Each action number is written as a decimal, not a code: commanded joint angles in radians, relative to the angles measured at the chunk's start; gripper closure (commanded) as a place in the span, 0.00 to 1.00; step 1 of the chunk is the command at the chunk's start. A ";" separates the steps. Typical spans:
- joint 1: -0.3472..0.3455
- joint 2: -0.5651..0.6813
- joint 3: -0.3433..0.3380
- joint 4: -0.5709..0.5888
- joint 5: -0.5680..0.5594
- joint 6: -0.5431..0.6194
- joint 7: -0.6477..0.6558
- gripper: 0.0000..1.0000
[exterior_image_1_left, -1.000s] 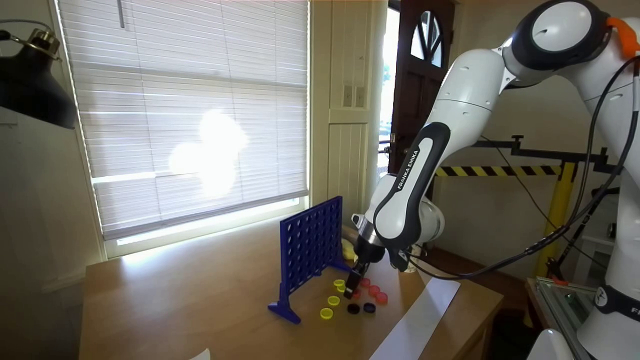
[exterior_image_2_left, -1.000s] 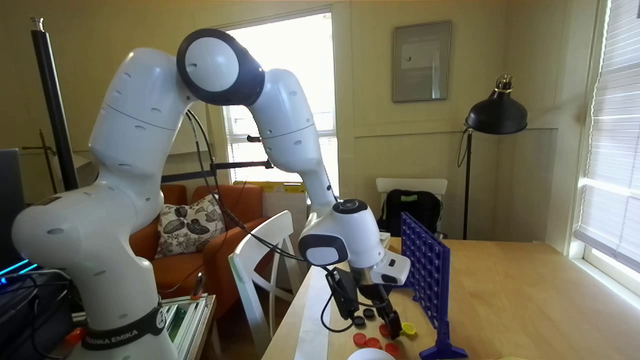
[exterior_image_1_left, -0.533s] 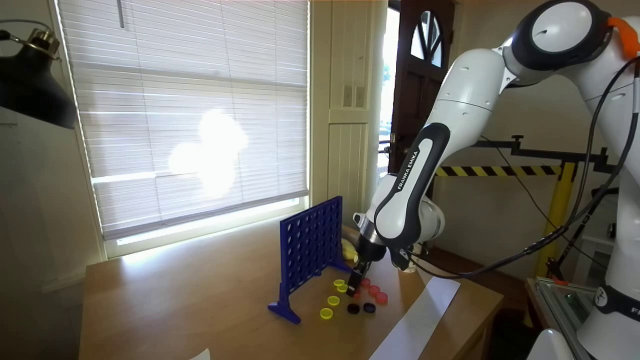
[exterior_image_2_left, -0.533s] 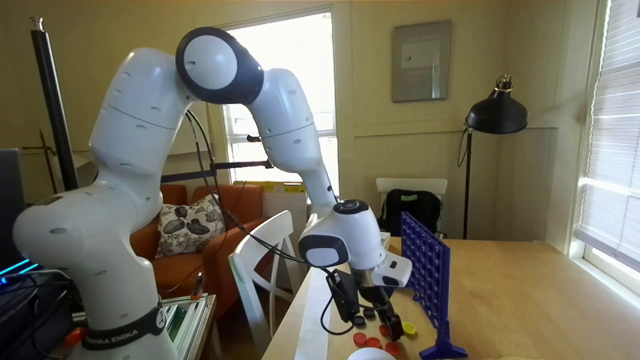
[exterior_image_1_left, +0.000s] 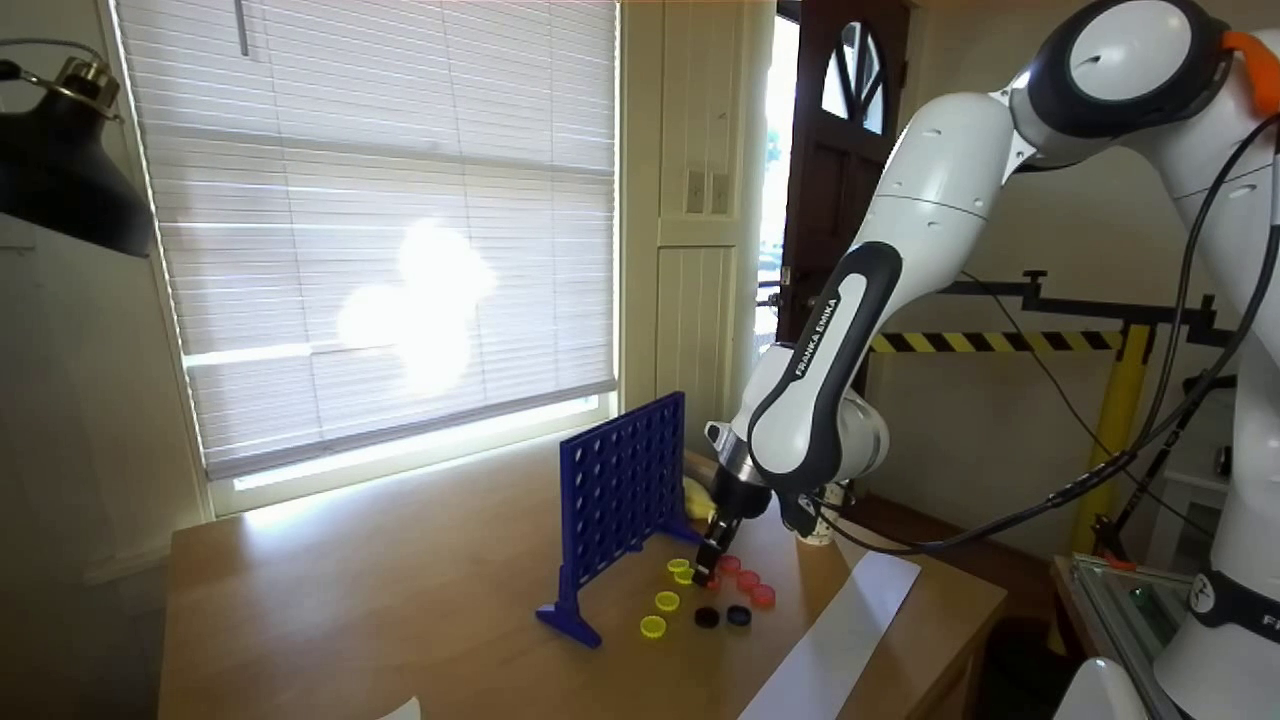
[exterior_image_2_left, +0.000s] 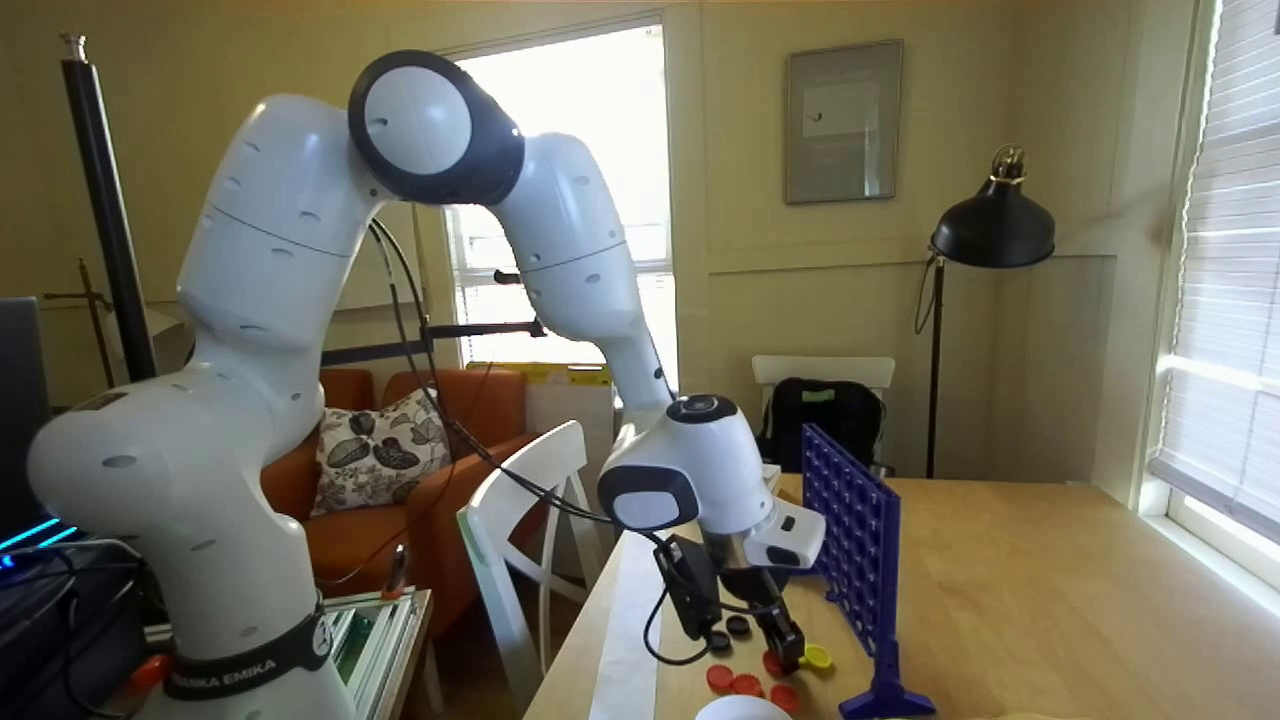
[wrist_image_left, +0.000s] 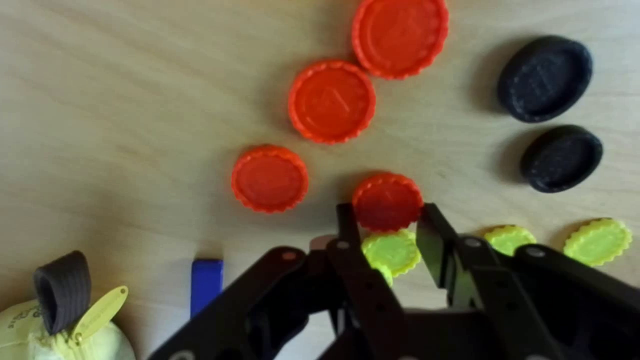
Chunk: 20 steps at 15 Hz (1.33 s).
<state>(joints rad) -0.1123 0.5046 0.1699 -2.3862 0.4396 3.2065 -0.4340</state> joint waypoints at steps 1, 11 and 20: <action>0.015 -0.007 -0.010 -0.007 -0.006 -0.021 -0.003 0.90; 0.069 -0.122 -0.015 -0.072 0.003 -0.020 0.004 0.90; 0.051 -0.304 0.024 -0.131 0.016 0.009 0.005 0.90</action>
<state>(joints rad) -0.0510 0.2768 0.1704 -2.4704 0.4410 3.2120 -0.4324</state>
